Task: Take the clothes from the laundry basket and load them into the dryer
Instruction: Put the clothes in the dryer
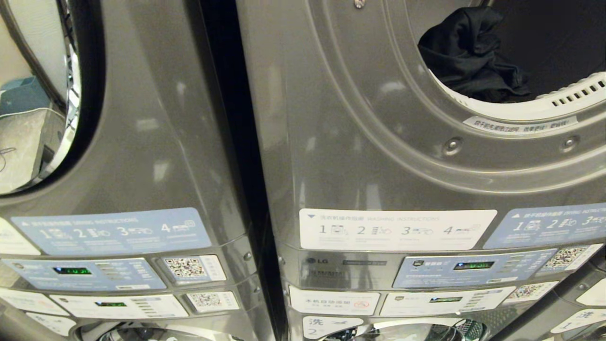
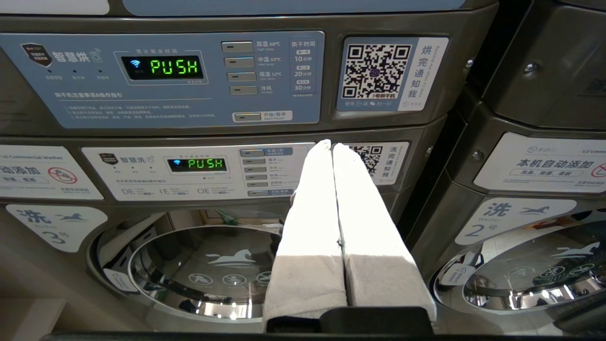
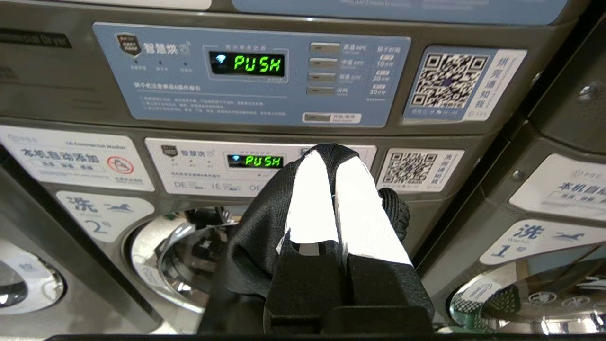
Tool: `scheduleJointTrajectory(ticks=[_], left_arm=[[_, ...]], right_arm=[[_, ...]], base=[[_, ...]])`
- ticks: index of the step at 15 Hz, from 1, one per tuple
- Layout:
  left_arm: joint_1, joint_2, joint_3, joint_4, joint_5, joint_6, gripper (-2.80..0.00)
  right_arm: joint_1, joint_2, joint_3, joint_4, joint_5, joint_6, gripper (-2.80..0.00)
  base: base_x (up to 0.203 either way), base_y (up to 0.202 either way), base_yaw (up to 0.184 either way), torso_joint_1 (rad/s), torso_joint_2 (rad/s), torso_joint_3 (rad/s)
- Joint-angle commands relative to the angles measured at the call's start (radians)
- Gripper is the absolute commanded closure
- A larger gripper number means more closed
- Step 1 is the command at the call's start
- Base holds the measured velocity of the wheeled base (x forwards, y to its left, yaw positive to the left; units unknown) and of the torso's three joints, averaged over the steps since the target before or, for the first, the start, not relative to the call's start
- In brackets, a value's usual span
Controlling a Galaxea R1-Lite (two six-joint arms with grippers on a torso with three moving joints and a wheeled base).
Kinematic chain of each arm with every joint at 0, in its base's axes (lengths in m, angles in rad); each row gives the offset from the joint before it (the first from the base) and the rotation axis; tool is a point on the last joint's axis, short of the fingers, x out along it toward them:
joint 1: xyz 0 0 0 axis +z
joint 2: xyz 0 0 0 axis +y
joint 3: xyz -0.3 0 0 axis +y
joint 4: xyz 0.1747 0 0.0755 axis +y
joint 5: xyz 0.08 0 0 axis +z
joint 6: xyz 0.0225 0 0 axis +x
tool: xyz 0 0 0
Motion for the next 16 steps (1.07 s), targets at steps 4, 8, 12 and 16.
scheduleJointTrajectory(ticks=[4,8,12,16], left_arm=[[0.000,0.000,0.001,0.000,0.000,0.000,0.00],[0.000,0.000,0.002,0.000,0.000,0.000,0.00],[0.000,0.000,0.002,0.000,0.000,0.000,0.00],[0.000,0.000,0.002,0.000,0.000,0.000,0.00]], right_arm=[[0.000,0.069,-0.221,0.011,0.013,-0.043,0.00],[0.000,0.491,-0.663,0.018,0.014,-0.065,0.00],[0.000,0.929,-1.151,0.006,0.016,-0.072,0.00],[0.002,1.276,-1.457,-0.211,0.013,-0.090,0.00]], base=[[0.000,0.000,0.000,0.000,0.00,0.000],[0.000,0.000,0.000,0.000,0.00,0.000],[0.000,0.000,0.000,0.000,0.00,0.000],[0.000,0.000,0.000,0.000,0.00,0.000]])
